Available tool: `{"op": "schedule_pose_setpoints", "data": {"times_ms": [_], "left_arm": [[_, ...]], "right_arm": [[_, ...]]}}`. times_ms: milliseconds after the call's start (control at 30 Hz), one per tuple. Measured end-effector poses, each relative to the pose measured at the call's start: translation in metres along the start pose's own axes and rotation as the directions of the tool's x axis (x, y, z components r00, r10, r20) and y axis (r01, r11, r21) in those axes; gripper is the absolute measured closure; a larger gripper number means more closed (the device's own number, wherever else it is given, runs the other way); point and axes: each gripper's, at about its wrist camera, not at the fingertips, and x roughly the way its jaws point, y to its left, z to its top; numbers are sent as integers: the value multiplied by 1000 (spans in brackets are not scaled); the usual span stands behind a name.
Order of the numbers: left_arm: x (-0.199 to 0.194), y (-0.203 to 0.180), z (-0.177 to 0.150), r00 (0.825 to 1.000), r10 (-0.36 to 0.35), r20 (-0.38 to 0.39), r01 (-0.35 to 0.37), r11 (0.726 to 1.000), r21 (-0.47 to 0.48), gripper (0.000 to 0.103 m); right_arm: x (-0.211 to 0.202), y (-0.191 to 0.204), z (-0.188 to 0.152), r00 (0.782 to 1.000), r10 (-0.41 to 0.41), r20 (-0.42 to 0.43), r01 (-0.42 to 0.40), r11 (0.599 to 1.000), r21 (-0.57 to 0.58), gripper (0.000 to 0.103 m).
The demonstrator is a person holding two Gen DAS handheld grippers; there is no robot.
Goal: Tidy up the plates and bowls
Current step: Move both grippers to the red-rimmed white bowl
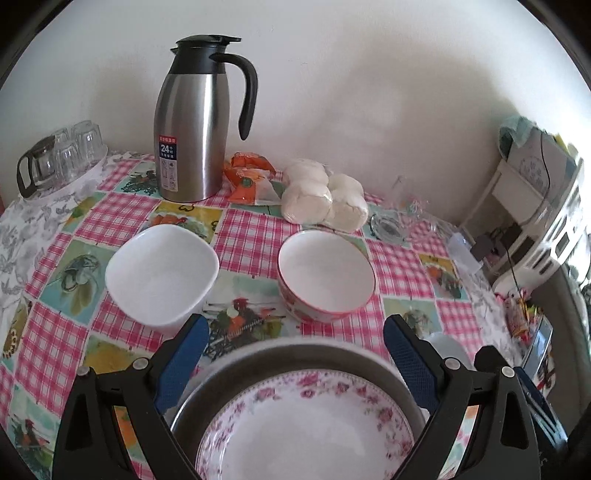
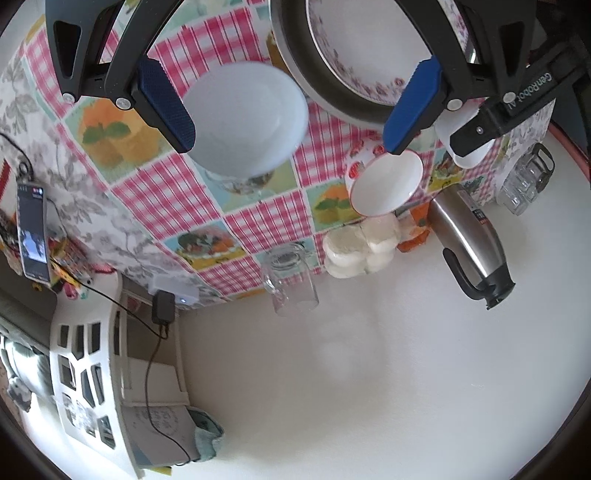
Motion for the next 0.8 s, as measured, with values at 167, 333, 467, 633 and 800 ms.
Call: {"op": "schedule_pose_setpoints", "data": {"times_ms": [167,333,467,633,800], "left_arm": [[15,11,13,1000,15,-27,-16,999,-41,7],[34,16,21,998,8,-65,-13,997,-75,8],[47,13,27,996,4,-88,-10,998,-67,25],[62,11,30,994,-6,-112,-2,998,-70,33],[75,10,29,990,-28,-138,19,998,-66,45]], "right_arm": [[11,14,17,1000,-19,-12,18,997,-76,0],[25,21,43,999,-20,-49,15,994,-110,0],[40,28,58,996,-22,-82,10,990,-142,0],[64,42,70,992,-10,-126,-13,983,-181,11],[95,50,66,979,-16,-203,-24,981,-192,24]]}}
